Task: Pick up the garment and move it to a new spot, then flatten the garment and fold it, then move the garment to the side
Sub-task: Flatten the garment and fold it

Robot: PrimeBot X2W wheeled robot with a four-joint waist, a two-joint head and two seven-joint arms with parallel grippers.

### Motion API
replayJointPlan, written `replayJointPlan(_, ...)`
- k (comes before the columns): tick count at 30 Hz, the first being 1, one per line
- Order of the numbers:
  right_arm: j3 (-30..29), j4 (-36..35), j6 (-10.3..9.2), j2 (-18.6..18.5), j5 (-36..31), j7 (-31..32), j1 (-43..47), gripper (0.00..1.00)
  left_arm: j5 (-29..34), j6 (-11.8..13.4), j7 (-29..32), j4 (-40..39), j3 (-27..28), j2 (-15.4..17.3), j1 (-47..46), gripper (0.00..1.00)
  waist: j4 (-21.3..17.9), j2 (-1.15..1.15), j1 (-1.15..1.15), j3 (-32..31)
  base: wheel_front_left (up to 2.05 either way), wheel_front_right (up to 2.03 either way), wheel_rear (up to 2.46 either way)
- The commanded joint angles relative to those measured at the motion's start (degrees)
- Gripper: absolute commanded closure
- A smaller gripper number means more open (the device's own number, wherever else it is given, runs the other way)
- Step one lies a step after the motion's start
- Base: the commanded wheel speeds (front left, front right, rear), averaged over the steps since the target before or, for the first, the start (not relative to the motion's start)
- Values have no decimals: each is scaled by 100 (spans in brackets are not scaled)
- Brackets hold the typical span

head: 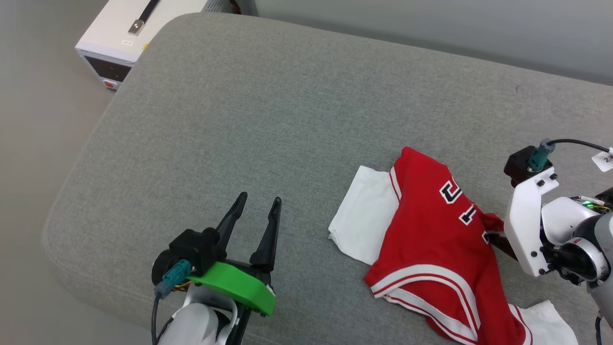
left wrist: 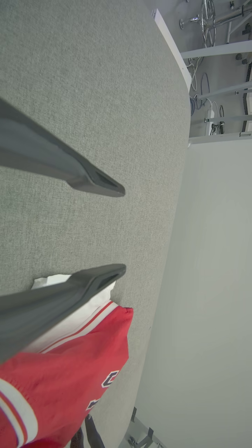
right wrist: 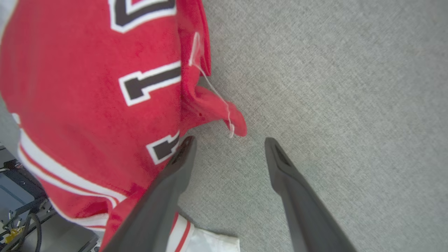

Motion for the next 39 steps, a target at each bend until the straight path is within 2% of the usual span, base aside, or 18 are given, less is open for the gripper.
replayJointPlan(1,114,109,-3,-58,-48,-65,-123,0,-29,-17,-33,-14,-12,-27,-106,0,182,0,0,188,0,0,0)
replayJointPlan(9,684,762,-3,-137,128,-356,-320,0,-48,-17,-33,-20,-45,-99,-211,0,355,0,0,402,0,0,0)
replayJointPlan(10,745,830,-3,-145,179,-361,-320,35,-48,-17,-33,-17,-45,-106,-219,0,367,0,0,418,0,0,0)
replayJointPlan(11,798,863,-3,-161,206,-381,-324,83,-47,-17,-33,-15,-45,-110,-224,0,373,0,0,427,0,0,0)
replayJointPlan(12,840,907,-3,-176,251,-417,-326,100,-45,-17,-33,-12,-43,-115,-228,0,377,0,0,434,0,0,0)
replayJointPlan(15,889,1004,-3,-229,405,-498,-315,100,-40,-17,-33,7,-28,-121,-216,0,366,0,0,398,0,0,0)
replayJointPlan(20,680,1122,-3,-564,544,-812,-426,100,-18,-17,-33,52,27,-98,-162,0,283,0,0,183,0,0,0)
replayJointPlan(26,502,1098,-3,-1155,354,-800,-705,100,-18,-17,-33,19,3,-113,-156,0,288,0,0,164,0,0,0)
replayJointPlan(33,576,1237,-3,-1823,-342,-956,-1637,100,-59,-17,-33,-24,-84,-164,-243,0,438,0,0,464,0,0,0)
replayJointPlan(39,1146,1621,-3,-2198,-1314,-1467,-2920,100,-105,-17,-33,-34,-187,-210,-392,0,651,0,0,766,0,0,0)
